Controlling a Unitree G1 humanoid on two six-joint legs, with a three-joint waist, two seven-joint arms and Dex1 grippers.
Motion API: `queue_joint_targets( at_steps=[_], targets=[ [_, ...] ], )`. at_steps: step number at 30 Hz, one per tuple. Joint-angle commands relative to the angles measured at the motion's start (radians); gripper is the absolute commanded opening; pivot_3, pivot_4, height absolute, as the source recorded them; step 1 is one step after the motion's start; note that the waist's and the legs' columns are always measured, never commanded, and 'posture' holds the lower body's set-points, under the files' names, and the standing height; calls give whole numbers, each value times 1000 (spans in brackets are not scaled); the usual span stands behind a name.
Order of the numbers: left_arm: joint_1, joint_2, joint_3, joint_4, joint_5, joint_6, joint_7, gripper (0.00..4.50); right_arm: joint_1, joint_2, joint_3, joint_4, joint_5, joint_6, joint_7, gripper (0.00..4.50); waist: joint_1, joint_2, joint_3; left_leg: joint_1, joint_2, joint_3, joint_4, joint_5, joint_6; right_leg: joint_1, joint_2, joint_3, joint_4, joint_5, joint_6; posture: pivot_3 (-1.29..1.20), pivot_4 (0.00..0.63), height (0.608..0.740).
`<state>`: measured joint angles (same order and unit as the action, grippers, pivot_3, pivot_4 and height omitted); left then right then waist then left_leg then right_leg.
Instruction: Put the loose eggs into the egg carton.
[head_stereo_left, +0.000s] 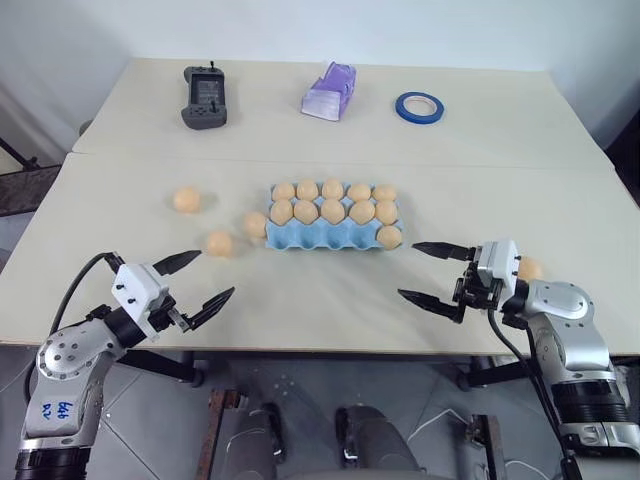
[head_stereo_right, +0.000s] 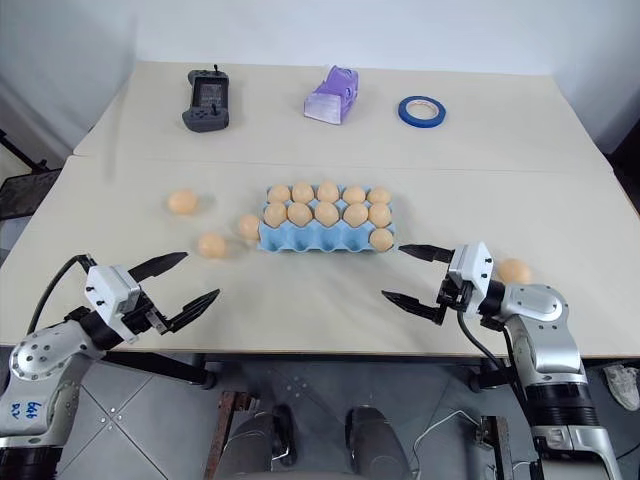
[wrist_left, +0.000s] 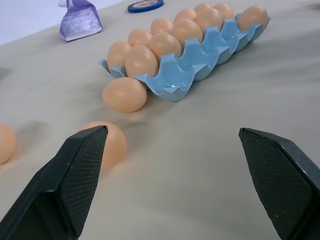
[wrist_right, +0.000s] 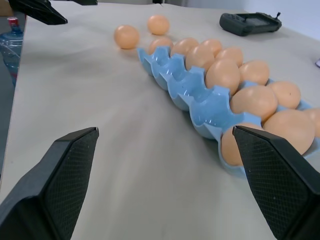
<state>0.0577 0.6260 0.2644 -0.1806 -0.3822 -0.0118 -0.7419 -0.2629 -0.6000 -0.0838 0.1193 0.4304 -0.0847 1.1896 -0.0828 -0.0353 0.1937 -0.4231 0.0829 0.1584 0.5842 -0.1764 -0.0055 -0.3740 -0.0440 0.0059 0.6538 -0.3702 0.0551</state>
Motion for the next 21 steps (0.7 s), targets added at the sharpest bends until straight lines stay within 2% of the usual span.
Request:
queue_joint_targets(
  at_steps=[1,8,14,19,21],
  targets=[
    [-1,-11,9,-33,11,-7,21,4493,21,-2,-27,-46,17,-4,-16,4500,0,0,0,0,0,0,0,0,0,0,0,0,0,0,0,0,150,740],
    [-40,-37,-50,-44,-25,19,-24,4493,106,0,-96,-105,29,-8,-116,4500,2,0,0,0,0,0,0,0,0,0,0,0,0,0,0,0,150,740],
    [-96,-66,-170,-41,27,-5,-71,4493,272,-8,-292,-170,55,-16,-248,4500,20,0,0,0,-1,-1,2,0,0,1,0,0,0,0,0,0,150,740],
    [-113,-64,-306,-30,86,-55,-163,4493,424,1,-424,-167,52,-62,-281,4500,26,1,-1,1,-1,-1,2,0,0,2,0,0,0,0,0,0,150,740],
    [-144,-78,-324,-9,74,-54,-180,4493,464,19,-457,-156,55,-79,-306,4500,24,1,-1,1,-1,-1,2,0,0,2,0,0,0,0,0,0,150,740]
  ],
)
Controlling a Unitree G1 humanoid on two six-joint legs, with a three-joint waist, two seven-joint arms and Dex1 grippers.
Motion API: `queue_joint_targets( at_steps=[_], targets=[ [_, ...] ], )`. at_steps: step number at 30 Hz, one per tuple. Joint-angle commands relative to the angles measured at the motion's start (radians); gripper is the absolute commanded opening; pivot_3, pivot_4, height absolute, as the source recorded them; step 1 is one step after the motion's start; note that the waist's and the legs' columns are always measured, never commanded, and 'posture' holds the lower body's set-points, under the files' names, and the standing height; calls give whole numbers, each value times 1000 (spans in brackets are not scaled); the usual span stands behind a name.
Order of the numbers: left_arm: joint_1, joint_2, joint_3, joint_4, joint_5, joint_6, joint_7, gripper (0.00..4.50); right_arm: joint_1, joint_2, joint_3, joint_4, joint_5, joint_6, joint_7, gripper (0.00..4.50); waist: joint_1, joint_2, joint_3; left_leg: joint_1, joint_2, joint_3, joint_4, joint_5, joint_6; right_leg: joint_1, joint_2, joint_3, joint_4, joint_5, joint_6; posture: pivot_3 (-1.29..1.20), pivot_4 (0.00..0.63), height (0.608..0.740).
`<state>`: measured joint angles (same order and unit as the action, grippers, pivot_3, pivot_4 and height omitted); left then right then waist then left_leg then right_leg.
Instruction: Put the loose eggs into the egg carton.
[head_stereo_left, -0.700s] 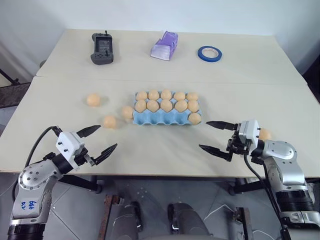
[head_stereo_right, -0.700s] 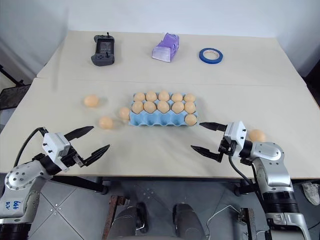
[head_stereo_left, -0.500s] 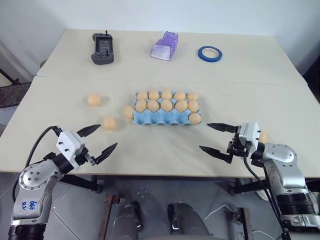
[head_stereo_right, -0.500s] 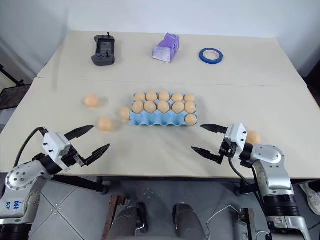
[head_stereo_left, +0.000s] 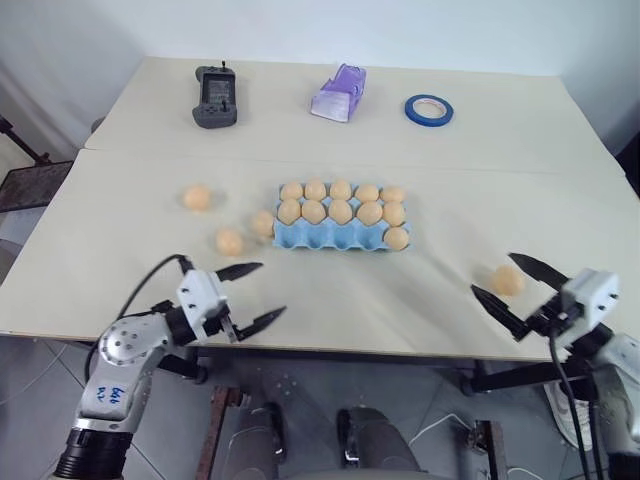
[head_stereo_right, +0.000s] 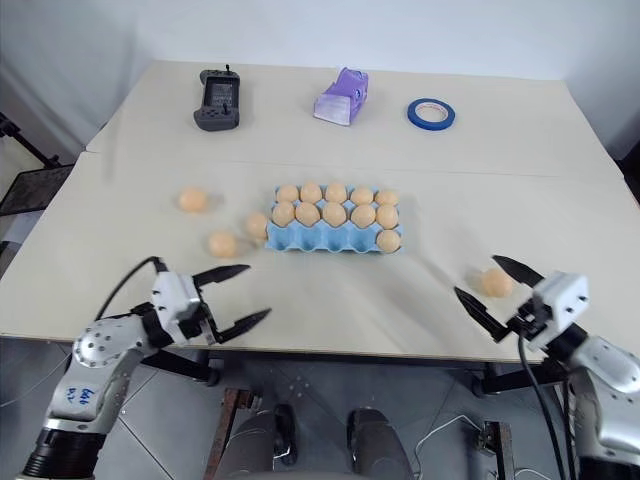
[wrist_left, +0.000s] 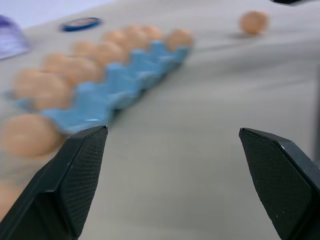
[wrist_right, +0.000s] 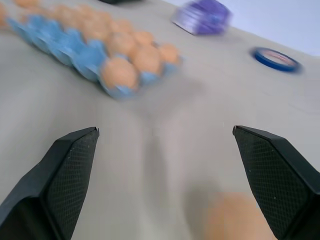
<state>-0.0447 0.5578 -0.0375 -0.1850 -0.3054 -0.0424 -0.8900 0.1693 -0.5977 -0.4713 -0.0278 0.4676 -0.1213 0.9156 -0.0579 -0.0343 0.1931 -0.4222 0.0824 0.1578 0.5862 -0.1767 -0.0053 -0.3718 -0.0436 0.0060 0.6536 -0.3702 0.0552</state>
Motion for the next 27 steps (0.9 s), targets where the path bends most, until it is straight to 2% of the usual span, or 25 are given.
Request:
queue_joint_targets(
  at_steps=[1,4,9,15,20,25,27],
  targets=[
    [-60,-19,-25,5,-16,-17,-35,4493,46,26,-81,-5,19,-48,-46,4500,-1,0,0,0,0,0,0,0,0,0,0,0,0,0,0,0,150,740],
    [-108,-34,-25,42,-40,-4,-64,4493,82,64,-91,7,12,-69,-76,4500,-4,3,-1,1,0,-2,2,0,0,2,1,0,0,1,0,0,150,740],
    [-151,-39,-11,85,-61,5,-97,4493,66,100,-27,37,-39,-67,-120,4500,-9,3,-2,2,0,-3,3,0,1,4,1,0,0,1,0,0,150,740],
    [-135,-37,-1,81,-54,3,-94,4493,-93,60,28,131,-93,-10,-179,4500,-23,3,-2,2,0,-3,3,0,1,4,1,0,0,1,1,0,150,740],
    [-66,-30,12,17,-54,11,-72,4493,-261,13,62,318,-123,17,-178,4500,-25,4,-2,2,0,-3,3,0,1,4,1,-1,0,1,1,0,150,740],
    [-42,-31,18,-13,-49,18,-47,4493,-357,-2,91,481,-146,-24,-153,4500,-20,4,-2,1,0,-4,3,0,1,3,1,-1,0,1,1,0,150,740],
    [-32,-30,23,-26,-48,19,-35,4500,-393,-5,104,544,-156,-44,-143,4105,-22,4,-2,1,0,-4,4,0,2,4,1,-1,0,1,1,0,150,740]
  ],
)
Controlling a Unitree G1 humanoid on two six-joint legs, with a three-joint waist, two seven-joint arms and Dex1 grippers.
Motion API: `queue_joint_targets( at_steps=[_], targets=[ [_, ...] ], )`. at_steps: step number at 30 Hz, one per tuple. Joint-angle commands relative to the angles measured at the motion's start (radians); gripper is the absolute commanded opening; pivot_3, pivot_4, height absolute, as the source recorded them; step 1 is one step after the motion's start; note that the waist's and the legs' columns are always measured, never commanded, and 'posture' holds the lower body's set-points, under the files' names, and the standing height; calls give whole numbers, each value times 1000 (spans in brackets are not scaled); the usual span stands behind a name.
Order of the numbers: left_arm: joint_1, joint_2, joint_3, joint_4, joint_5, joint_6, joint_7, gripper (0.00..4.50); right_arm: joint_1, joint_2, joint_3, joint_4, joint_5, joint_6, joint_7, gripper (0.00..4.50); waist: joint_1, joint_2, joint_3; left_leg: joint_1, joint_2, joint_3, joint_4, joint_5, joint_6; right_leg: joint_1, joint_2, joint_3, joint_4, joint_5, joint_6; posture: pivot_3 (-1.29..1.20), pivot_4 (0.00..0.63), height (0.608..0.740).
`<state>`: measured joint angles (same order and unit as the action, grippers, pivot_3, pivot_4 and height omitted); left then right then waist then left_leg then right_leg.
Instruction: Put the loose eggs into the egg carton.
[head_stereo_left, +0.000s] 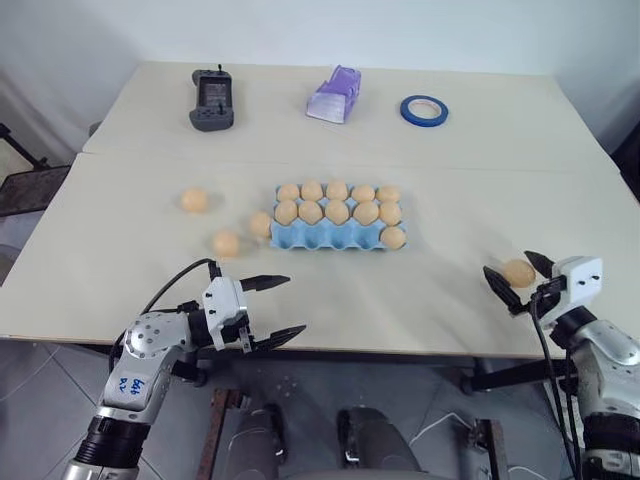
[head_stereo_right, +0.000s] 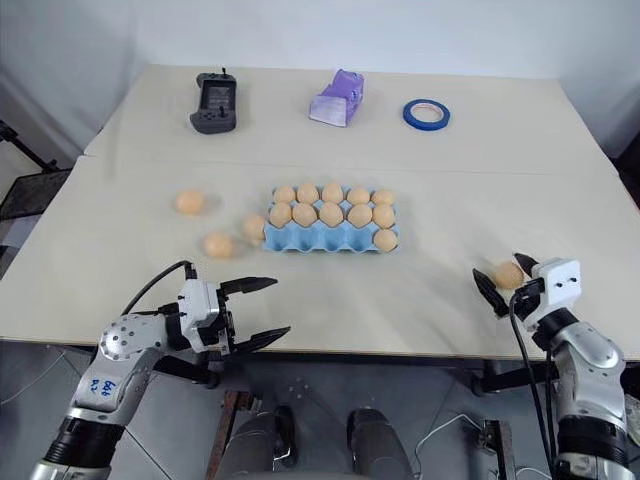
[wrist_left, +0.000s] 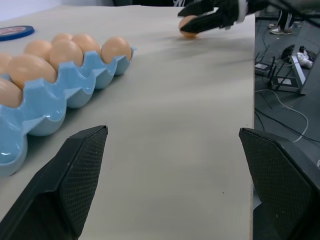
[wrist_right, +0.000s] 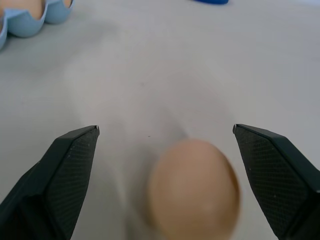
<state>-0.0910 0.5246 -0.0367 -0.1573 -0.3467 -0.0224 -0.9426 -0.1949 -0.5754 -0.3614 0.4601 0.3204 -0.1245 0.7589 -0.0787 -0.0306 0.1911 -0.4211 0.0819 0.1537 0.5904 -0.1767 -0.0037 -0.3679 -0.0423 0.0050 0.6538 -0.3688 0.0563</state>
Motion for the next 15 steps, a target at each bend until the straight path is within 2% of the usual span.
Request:
queue_joint_targets(
  at_steps=[1,7,11,15],
  targets=[
    [18,4,25,-58,-8,0,23,4500,-43,-27,-2,79,-10,-52,24,3878,-3,0,0,0,0,0,0,0,0,0,0,0,0,0,0,0,150,740],
    [28,3,41,-63,-11,4,45,4500,-90,-19,31,120,-11,-87,87,1774,-6,0,0,0,0,0,0,0,1,1,0,0,0,0,1,0,150,740],
    [50,-5,72,-59,-19,19,84,4500,-91,18,114,-87,44,10,171,1694,-8,0,0,0,0,0,0,0,1,0,0,0,1,0,1,0,150,740],
    [70,-4,120,-35,-20,20,119,4500,-161,72,193,-223,39,104,125,1694,-7,1,0,0,2,0,0,1,0,-2,1,0,3,0,1,0,150,740]
  ],
)
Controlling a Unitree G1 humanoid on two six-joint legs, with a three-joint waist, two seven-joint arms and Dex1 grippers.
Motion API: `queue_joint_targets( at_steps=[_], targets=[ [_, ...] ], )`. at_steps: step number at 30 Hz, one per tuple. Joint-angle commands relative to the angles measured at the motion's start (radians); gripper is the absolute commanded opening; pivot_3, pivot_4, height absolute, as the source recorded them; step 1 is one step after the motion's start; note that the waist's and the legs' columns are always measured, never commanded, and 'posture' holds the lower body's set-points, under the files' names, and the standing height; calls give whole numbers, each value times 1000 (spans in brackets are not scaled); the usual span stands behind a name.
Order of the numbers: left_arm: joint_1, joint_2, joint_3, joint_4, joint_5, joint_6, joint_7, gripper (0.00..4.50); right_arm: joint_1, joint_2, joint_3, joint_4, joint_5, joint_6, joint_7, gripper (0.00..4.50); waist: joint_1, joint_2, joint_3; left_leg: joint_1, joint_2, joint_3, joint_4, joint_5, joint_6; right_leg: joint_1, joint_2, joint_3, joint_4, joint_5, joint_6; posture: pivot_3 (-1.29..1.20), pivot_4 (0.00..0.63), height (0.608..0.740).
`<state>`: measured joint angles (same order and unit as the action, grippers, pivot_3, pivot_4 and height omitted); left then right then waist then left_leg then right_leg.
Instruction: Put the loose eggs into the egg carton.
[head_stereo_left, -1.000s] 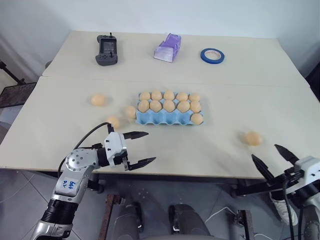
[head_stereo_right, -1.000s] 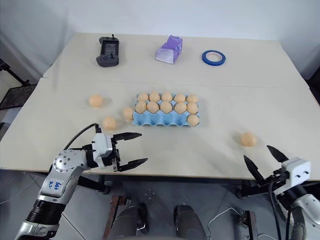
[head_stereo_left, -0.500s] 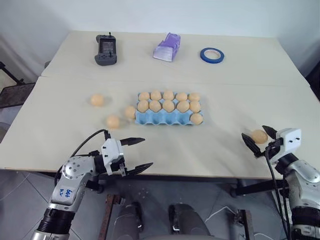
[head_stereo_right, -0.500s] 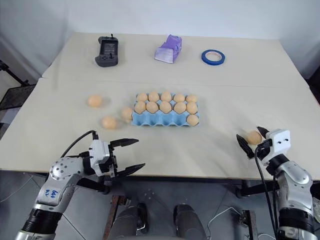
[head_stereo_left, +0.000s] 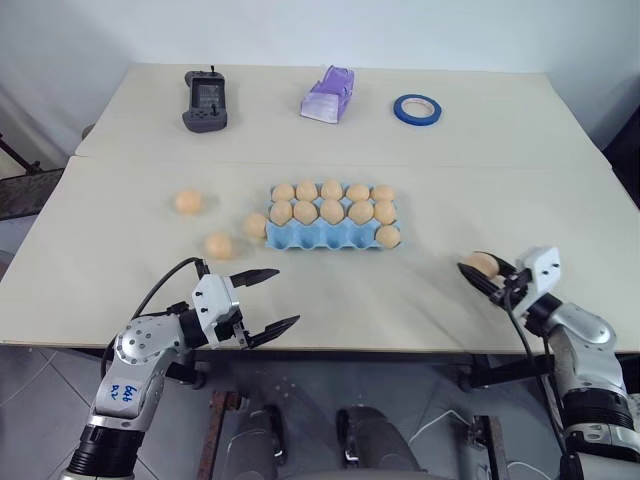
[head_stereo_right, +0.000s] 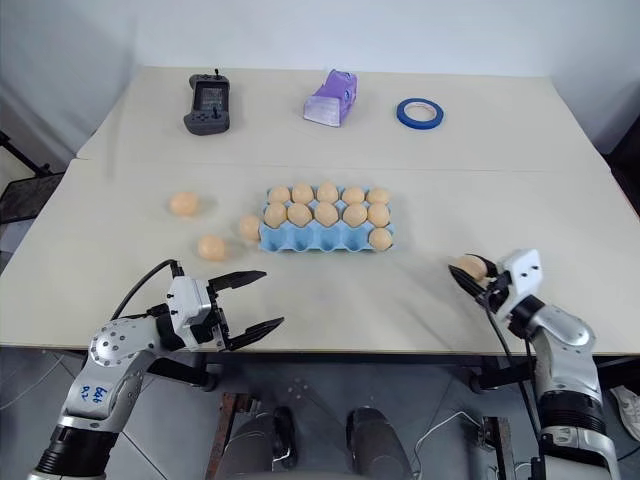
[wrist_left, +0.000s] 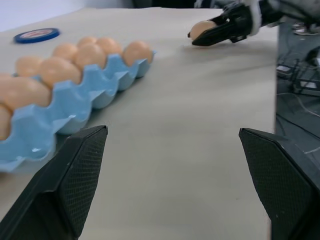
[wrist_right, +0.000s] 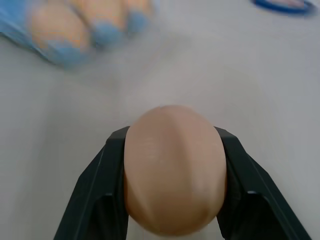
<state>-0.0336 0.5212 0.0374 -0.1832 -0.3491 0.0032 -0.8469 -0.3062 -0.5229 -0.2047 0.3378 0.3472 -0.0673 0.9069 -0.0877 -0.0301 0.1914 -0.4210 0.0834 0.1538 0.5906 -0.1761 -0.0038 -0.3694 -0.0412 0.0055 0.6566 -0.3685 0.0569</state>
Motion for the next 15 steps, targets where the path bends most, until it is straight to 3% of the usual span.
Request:
queue_joint_targets(
  at_steps=[1,5,14,15],
  targets=[
    [18,2,56,-4,-16,-7,29,4500,-72,33,58,-117,0,66,-37,1694,2,0,0,0,0,0,0,0,-1,-1,0,0,1,0,0,0,150,740],
    [45,7,91,-10,-12,-9,47,4500,-177,90,136,-123,-34,147,-89,1694,3,0,0,-1,0,0,0,1,-1,-2,-1,0,1,0,0,0,150,740],
    [97,0,110,-60,-6,-9,88,4500,-310,161,243,-44,-83,160,-60,1694,5,0,0,-3,-1,2,-7,1,-1,-6,-3,0,-2,-1,-3,0,150,740],
    [102,-1,110,-64,-5,-9,93,4500,-319,169,247,-43,-82,165,-60,2039,4,0,0,-3,-1,2,-8,1,-1,-6,-2,0,-2,-1,-3,0,150,740]
  ],
)
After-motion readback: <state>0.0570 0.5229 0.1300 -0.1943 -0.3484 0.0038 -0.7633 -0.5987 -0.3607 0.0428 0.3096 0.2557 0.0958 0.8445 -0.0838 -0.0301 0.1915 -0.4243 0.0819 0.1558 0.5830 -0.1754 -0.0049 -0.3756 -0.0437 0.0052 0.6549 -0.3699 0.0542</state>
